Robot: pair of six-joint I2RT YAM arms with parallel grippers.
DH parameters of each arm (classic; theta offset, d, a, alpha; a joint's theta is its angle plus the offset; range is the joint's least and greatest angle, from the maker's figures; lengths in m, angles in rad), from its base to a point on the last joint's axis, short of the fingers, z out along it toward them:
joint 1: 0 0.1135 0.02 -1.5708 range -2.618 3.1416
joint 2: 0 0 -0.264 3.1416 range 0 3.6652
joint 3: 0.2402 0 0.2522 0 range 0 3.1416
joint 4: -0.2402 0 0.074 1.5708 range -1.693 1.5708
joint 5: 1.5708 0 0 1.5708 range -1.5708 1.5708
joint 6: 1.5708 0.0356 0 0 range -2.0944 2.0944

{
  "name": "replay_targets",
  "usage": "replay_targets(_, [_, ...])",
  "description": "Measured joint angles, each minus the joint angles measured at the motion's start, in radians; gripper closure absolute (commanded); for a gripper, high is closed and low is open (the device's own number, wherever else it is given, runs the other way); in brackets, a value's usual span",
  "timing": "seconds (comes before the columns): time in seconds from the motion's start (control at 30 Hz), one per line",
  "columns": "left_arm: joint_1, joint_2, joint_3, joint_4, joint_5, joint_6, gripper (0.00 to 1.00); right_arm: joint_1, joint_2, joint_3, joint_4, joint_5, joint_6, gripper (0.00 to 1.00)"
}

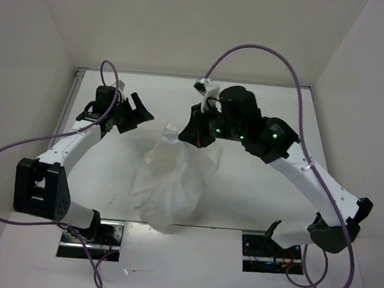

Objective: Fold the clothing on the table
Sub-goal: Flatten the skirt out

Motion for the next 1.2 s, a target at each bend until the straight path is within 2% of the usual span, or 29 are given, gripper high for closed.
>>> replay_targets(0.17, [0.000,0.017,-0.006,-0.018,0.000,-0.006,0.10,-0.065,-0.093,0.064,0.024,-0.008,0.053,1.00])
replay_targets(0.27, [0.000,0.030,-0.002,-0.010,0.001,-0.006,0.10,-0.231,-0.074,0.065,0.058,-0.034,0.082,1.00])
replay_targets(0.37, [0.000,0.062,0.003,-0.004,0.003,-0.004,0.10,-0.360,0.021,0.018,0.124,-0.062,0.098,1.00])
replay_targets(0.47, [0.000,0.090,0.003,-0.008,0.005,-0.004,0.10,-0.438,0.166,-0.065,0.183,-0.031,0.111,1.00])
replay_targets(0.63, [0.000,0.099,0.003,-0.004,0.010,-0.004,0.11,-0.495,0.411,-0.140,0.188,0.126,0.135,1.00])
replay_targets(0.8, [-0.003,0.107,-0.006,0.037,0.043,-0.003,0.14,-0.513,0.535,-0.105,0.182,0.312,0.142,1.00])
replay_targets(0.83, [-0.006,0.114,-0.007,0.043,0.050,-0.002,0.15,-0.514,0.564,-0.077,0.178,0.340,0.143,0.83])
replay_targets(0.87, [-0.009,0.127,-0.009,0.054,0.055,-0.001,0.15,-0.514,0.588,-0.054,0.177,0.370,0.151,0.72])
replay_targets(0.93, [-0.023,0.157,-0.017,0.065,0.062,0.001,0.16,-0.514,0.618,-0.035,0.176,0.424,0.169,0.62])
replay_targets(1.0, [-0.040,0.184,-0.032,0.073,0.069,0.001,0.16,-0.509,0.622,-0.034,0.156,0.496,0.185,0.47])
replay_targets(1.07, [-0.055,0.205,-0.050,0.079,0.076,0.000,0.16,-0.499,0.613,-0.035,0.140,0.571,0.194,0.42])
replay_targets(1.2, [-0.078,0.248,-0.063,0.092,0.092,0.000,0.18,-0.459,0.590,-0.044,0.140,0.631,0.181,0.42])
